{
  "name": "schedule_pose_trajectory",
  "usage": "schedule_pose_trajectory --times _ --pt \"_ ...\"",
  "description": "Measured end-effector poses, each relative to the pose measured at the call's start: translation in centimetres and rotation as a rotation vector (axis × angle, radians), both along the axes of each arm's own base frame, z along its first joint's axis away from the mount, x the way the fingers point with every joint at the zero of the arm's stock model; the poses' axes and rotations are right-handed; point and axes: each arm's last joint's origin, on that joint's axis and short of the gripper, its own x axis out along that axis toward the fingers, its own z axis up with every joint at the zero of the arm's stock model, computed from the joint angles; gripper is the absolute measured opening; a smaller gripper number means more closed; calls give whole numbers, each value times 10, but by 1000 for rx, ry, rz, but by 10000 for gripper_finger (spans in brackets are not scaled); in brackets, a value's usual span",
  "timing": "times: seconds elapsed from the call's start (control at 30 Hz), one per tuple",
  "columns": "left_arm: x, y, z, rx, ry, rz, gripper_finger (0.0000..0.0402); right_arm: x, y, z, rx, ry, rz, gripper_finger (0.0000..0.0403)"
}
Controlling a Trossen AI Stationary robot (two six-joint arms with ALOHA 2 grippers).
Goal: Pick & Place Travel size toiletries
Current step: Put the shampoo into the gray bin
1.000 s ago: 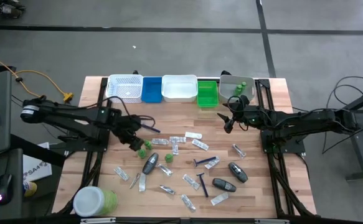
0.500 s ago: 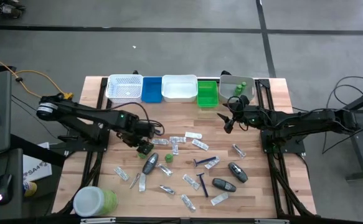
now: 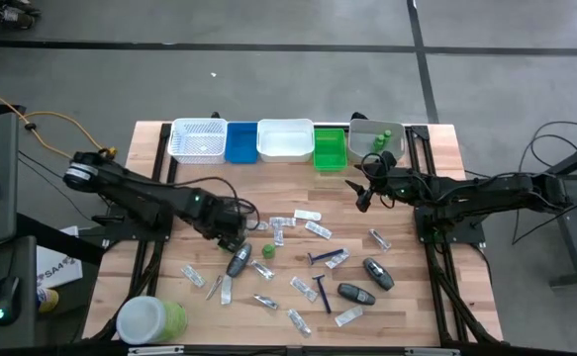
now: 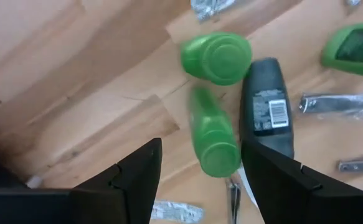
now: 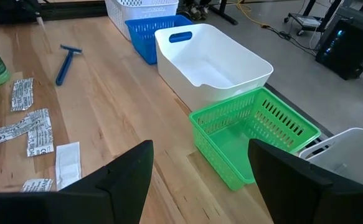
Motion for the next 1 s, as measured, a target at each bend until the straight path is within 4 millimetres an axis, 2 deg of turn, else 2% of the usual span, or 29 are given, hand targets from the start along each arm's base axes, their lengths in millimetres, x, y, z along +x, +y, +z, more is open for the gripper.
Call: schedule_pose_trajectory --times 0.33,0.57,0.7,0.87,1.0 --pt "-28 -65 1 224 -149 -87 219 0 1 0 17 -2 34 256" --pt "-45 -100 -7 476 -241 -407 219 1 1 0 17 -1 37 256" --pt "-51 -110 -22 549 -229 -459 219 1 1 0 13 1 38 256" --pt "-61 -111 -47 580 -208 -369 219 1 1 0 14 1 39 256" --pt "-66 -113 -61 587 -294 -304 219 0 1 0 14 2 38 256"
